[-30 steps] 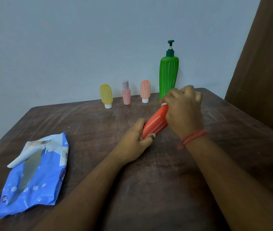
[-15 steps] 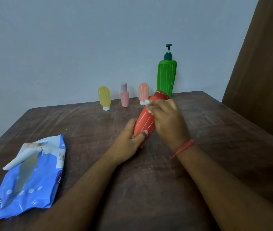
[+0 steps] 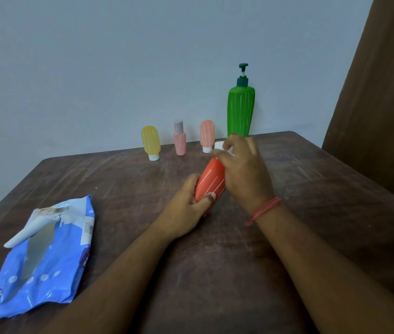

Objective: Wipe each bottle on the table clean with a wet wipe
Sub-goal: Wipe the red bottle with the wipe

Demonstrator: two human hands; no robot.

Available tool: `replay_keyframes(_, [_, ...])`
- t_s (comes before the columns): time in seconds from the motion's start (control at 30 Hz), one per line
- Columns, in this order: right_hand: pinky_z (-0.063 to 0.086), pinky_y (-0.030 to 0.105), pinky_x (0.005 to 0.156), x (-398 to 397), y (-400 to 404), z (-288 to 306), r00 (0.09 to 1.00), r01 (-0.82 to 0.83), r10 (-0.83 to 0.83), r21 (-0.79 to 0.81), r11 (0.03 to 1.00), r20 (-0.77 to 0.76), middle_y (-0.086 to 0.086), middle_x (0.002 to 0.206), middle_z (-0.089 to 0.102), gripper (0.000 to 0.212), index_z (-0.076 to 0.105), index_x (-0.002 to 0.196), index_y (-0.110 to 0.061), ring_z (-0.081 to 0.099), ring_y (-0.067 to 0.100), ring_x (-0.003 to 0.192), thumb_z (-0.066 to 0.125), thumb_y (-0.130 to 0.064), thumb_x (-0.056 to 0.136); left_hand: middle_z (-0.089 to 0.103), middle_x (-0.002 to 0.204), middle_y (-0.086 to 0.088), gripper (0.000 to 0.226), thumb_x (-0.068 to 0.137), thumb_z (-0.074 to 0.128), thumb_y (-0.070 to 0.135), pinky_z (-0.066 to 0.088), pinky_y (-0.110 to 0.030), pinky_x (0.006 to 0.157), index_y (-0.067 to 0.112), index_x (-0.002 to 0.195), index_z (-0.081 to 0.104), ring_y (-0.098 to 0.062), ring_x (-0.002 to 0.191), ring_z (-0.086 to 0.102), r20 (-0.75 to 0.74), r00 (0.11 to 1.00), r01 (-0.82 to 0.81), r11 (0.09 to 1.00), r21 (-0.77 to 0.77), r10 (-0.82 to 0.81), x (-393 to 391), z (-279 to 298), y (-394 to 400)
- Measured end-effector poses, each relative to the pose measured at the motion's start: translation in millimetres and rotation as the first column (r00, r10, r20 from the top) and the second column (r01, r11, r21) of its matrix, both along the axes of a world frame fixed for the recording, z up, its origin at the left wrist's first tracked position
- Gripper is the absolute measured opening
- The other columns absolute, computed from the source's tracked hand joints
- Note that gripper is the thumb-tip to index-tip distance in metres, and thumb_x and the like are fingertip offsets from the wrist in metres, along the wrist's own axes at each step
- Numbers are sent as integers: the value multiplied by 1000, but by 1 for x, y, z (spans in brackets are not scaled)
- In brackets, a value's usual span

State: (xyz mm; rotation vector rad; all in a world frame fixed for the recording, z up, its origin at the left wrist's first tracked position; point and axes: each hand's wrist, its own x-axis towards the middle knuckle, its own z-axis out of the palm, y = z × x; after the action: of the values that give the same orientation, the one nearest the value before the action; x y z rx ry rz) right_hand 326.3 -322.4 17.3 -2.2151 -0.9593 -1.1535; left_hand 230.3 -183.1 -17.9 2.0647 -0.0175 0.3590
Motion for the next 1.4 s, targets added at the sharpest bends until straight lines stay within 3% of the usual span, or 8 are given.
replay_keyframes(0.17, [54,40,74,12,-11,3,993,96,-86,139,986,-77,8,104,56,22,75,109,-14,50,25,98,59,-14,94,61,99,0,27,98,61,30,55,-32,66,26,122,48,-13,71,63,-4,1000,17,999,44,-17,1,-1,0])
replay_keyframes(0.27, [52,37,71,2,-6,-7,995,-90,89,-23,996,-44,9,102,59,29,72,113,-10,51,19,93,49,-15,96,62,98,-4,25,100,60,25,52,-25,60,22,121,48,-10,64,63,-4,1000,-14,1000,-23,14,0,1,0])
replay_keyframes(0.6, [58,38,78,9,-10,-9,992,-86,101,172,981,-81,16,105,67,25,69,114,-1,64,29,95,59,1,91,65,99,-4,19,96,59,39,55,-47,76,40,113,50,-19,68,66,-13,1000,-24,979,-200,22,2,-1,5])
replay_keyframes(0.77, [48,18,77,0,-1,-18,966,-187,212,168,968,-148,11,109,66,23,67,113,-5,61,16,94,60,3,93,64,111,-10,26,100,57,32,55,-40,76,29,125,49,-22,72,68,-3,1000,-18,946,-324,18,3,-1,9])
replay_keyframes(0.87, [48,18,81,10,-5,-11,948,-75,190,401,913,-255,6,112,66,24,67,115,-8,56,7,97,59,1,94,65,102,-8,27,97,57,39,56,-44,81,32,122,49,-23,72,69,-30,999,21,963,-270,-30,2,-1,9])
replay_keyframes(1.1, [60,31,84,-3,5,-20,640,-29,586,746,665,-497,-2,98,73,17,64,93,-25,72,12,93,67,-8,94,64,108,-9,20,102,54,30,56,-38,78,34,122,50,-23,72,69,-27,999,25,939,-342,-36,2,2,10])
replay_keyframes(1.27, [58,25,77,7,-1,-10,620,62,681,890,453,-390,2,99,74,12,63,98,-16,73,10,91,68,-7,93,67,102,-6,23,98,57,40,56,-46,86,36,120,50,-29,81,73,-79,996,31,971,-237,-52,1,0,10])
replay_keyframes(1.4, [59,31,80,-3,10,-24,467,-10,760,857,515,-451,11,98,74,12,61,97,-11,73,17,91,70,-5,92,67,108,-8,22,102,55,30,57,-43,84,33,123,50,-26,75,70,-51,998,16,940,-341,-36,1,2,11])
